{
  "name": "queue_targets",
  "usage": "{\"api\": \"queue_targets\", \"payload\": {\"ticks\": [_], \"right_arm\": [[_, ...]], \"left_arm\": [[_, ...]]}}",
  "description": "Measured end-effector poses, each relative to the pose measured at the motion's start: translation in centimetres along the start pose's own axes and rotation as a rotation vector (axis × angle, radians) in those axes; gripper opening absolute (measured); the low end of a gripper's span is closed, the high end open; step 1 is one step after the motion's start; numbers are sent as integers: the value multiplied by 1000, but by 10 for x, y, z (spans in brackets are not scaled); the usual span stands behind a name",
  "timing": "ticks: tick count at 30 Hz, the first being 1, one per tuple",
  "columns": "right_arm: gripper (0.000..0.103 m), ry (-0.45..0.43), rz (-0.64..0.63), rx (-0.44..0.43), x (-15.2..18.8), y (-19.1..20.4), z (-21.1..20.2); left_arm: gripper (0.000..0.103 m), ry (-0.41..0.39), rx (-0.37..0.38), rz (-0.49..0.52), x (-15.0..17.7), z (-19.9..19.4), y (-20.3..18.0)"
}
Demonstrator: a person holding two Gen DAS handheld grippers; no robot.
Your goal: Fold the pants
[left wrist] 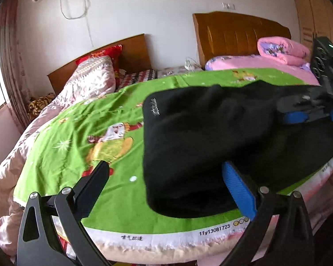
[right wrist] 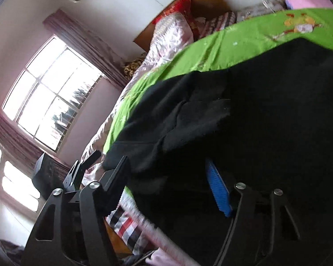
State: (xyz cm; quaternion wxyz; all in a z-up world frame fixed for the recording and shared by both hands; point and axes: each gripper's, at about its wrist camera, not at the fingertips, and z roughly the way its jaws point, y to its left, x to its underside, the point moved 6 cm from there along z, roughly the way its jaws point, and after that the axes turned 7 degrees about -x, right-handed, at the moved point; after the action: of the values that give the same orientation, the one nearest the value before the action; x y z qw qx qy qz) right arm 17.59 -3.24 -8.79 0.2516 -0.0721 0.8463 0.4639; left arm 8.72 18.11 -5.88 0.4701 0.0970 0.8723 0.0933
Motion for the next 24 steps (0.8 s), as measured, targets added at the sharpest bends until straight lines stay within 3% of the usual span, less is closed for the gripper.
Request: {"api": "queue_targets", "payload": {"ticks": [2,4,6,10,12,13,14,18,21,24], "right_arm": [[54,-28,41,-10,-13,-7,7],[24,-44,45,-4,-22,-7,12],[11,-75,-35,5,-27,14,6],[10,-131,-183,-20,-24,66,-11],[10,-157,-187,-40,-23,78,-20],[10,-165,-171,-46,-21,78,-24],[10,-165,-158,-46,-19,73,-28],[10,-107,1,-19,-1,19,-26],[10,-56,118,-29,19,-16,-18],[10,-53,100,-20,22,-13,-18]], "left_arm": [[100,-3,6,-1,3,-1,-2],[100,-7,9,1,6,1,-3],[100,-11,-13,0,7,-1,4],[91,-7,-20,-43,7,-3,21],[72,-5,-5,-47,7,-4,23],[65,-7,22,-45,7,-6,22],[51,-10,41,-45,7,-8,21],[32,7,66,-1,11,-6,14],[29,37,87,58,20,-1,4],[29,54,102,90,23,-2,1]]}}
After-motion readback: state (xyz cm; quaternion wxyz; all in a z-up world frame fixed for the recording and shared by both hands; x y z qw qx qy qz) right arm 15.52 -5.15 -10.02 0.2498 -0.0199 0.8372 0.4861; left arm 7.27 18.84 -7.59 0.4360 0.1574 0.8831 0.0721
